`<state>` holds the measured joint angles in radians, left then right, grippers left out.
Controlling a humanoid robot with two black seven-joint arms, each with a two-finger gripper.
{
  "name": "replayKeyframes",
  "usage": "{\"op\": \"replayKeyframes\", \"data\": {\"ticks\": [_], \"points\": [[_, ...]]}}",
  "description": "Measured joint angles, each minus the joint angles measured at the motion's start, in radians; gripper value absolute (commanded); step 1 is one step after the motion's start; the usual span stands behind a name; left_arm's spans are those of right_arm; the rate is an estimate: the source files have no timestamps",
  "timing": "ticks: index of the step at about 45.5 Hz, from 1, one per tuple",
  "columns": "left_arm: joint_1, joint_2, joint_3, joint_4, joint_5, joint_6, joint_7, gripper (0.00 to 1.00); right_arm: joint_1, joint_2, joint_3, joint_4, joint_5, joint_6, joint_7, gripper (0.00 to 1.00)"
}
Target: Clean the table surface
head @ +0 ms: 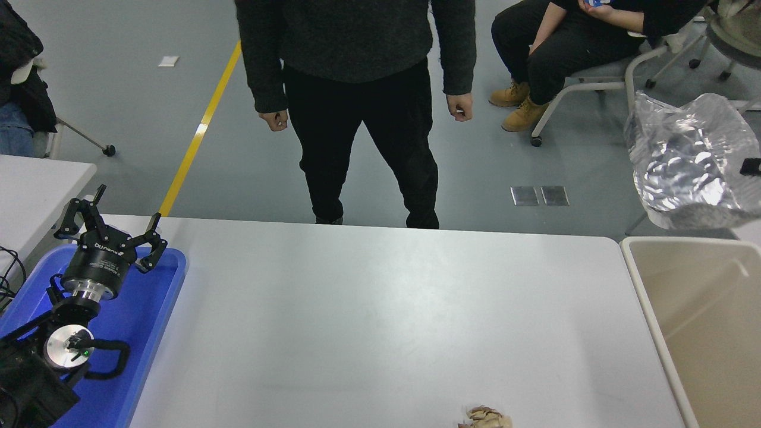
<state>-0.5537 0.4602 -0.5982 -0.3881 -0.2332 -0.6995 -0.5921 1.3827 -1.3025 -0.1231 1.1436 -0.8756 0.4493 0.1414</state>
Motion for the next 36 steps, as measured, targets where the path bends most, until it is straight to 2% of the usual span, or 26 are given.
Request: {"op": "replayKeyframes", "data": {"ticks": [14,24,36], "points": [[0.000,0.000,0.000,0.000,0.000,0.000,0.000,1.00,-0.170,0.151,-0.078,-0.240,0.177,-0.251,0.000,0.00],[0.000,0.000,0.000,0.000,0.000,0.000,0.000,1.00,-0.342,0.330,-0.096,-0.469,0.278,-0.459,0.000,0.00],[0.000,0.000,0.000,0.000,0.000,0.000,0.000,1.00,-0.502,0.513,-0.101,-0.685,0.331,-0.622,-0.001,0.00]]}}
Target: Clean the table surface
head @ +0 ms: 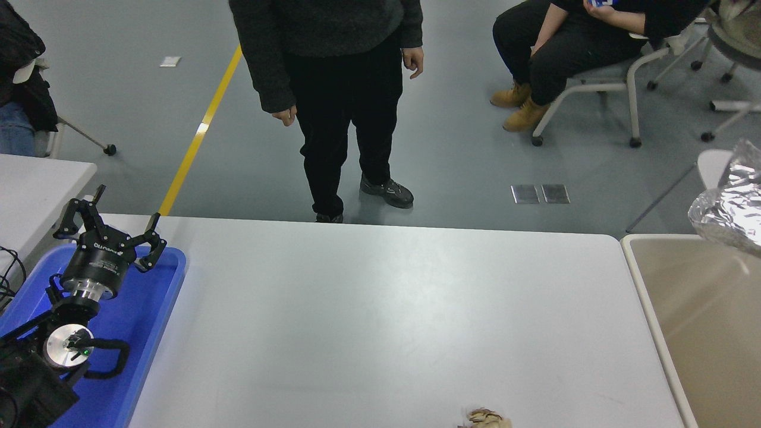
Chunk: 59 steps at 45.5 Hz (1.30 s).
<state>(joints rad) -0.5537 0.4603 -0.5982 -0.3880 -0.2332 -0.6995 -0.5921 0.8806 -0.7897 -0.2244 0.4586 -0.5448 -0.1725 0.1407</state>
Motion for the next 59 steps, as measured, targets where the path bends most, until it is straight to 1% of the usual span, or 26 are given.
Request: {"op": "replayKeyframes", "data": {"ticks": [6,17,24,37,39,40,41,42,59], "points": [[0.000,0.000,0.000,0.000,0.000,0.000,0.000,1.00,-0.059,0.078,0.003,-0.085,0.014,-0.039,-0.009,0.00],[0.000,0.001,0.000,0.000,0.000,0.000,0.000,1.00,-0.139,0.197,0.006,-0.202,0.085,-0.071,-0.036,0.00],[0.000,0.001,0.000,0.000,0.000,0.000,0.000,1.00,-0.171,0.249,0.009,-0.236,0.117,-0.089,-0.053,0.00],[0.000,0.001,0.000,0.000,0.000,0.001,0.000,1.00,-0.197,0.285,0.011,-0.261,0.137,-0.102,-0.070,0.00],[0.000,0.001,0.000,0.000,0.000,0.001,0.000,1.00,-0.199,0.287,0.012,-0.264,0.139,-0.103,-0.071,0.41],[0.000,0.001,0.000,0.000,0.000,0.001,0.000,1.00,-0.200,0.288,0.012,-0.265,0.140,-0.103,-0.072,0.58],[0.000,0.001,0.000,0.000,0.000,0.001,0.000,1.00,-0.201,0.289,0.012,-0.266,0.140,-0.104,-0.072,0.89],[0.000,0.001,0.001,0.000,0.000,0.001,0.000,1.00,-0.202,0.291,0.013,-0.267,0.141,-0.105,-0.073,1.00],[0.000,0.001,0.001,0.000,0.000,0.002,0.000,1.00,-0.193,0.277,0.042,-0.264,0.178,-0.109,-0.074,1.00]]}}
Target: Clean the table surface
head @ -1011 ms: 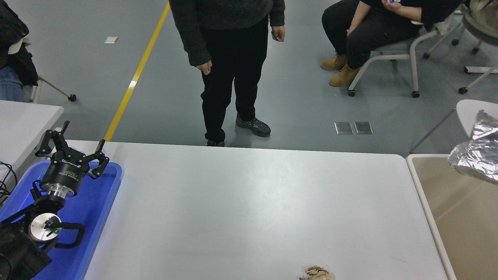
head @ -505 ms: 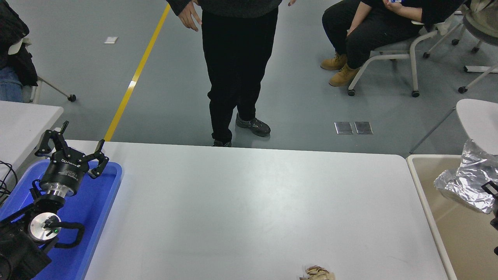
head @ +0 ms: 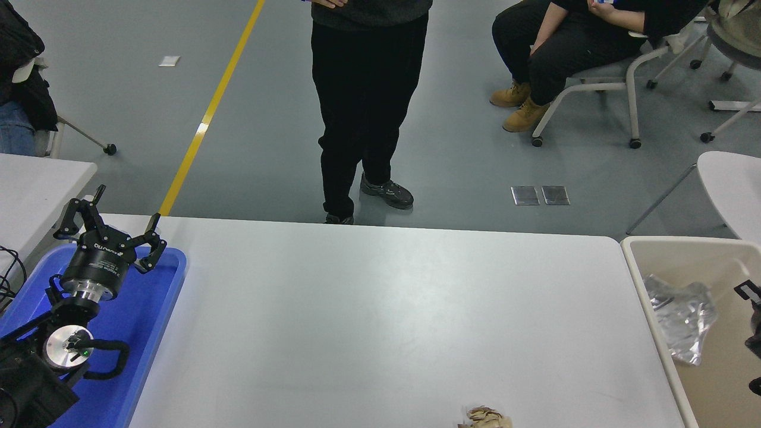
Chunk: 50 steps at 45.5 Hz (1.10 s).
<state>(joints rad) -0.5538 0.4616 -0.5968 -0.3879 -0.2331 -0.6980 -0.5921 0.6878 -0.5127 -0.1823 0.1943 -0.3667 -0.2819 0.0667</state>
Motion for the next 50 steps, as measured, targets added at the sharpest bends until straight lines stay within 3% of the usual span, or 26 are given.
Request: {"op": "replayKeyframes", "data": {"ticks": [11,29,37,50], "points": [[0.000,0.000,0.000,0.000,0.000,0.000,0.000,1.00,0.040,-0.072,0.024,0.081,0.013,0.003,0.006,1.00],[0.000,0.000,0.000,0.000,0.000,0.000,0.000,1.00,0.099,-0.258,0.242,0.474,0.021,0.009,0.030,1.00],[0.000,0.000,0.000,0.000,0.000,0.000,0.000,1.00,0.102,-0.224,0.372,0.561,0.048,0.011,0.033,1.00],[0.000,-0.001,0.000,0.000,0.000,-0.001,0.000,1.00,0.084,-0.060,0.584,0.602,0.147,0.005,0.036,1.00]]}}
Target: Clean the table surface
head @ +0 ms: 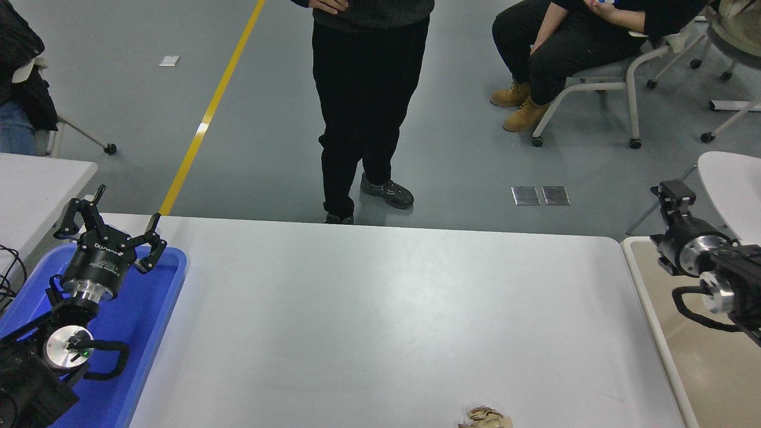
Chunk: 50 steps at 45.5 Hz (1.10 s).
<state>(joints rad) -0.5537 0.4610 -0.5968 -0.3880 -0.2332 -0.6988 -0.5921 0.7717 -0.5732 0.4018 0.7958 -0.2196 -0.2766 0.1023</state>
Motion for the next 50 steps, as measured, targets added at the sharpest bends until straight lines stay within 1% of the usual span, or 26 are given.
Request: {"op": "replayKeyframes", "data": {"ticks": [18,28,37,50], "points": [[0.000,0.000,0.000,0.000,0.000,0.000,0.000,1.00,-0.070,0.246,0.257,-0.032,0.038,0.000,0.000,1.00],[0.000,0.000,0.000,0.000,0.000,0.000,0.000,1.00,-0.104,0.357,0.377,-0.041,0.042,0.004,0.001,1.00],[0.000,0.000,0.000,0.000,0.000,0.000,0.000,1.00,-0.115,0.413,0.422,-0.042,0.044,0.005,0.000,1.00],[0.000,0.000,0.000,0.000,0.000,0.000,0.000,1.00,-0.119,0.433,0.440,-0.034,0.046,0.015,0.001,1.00]]}}
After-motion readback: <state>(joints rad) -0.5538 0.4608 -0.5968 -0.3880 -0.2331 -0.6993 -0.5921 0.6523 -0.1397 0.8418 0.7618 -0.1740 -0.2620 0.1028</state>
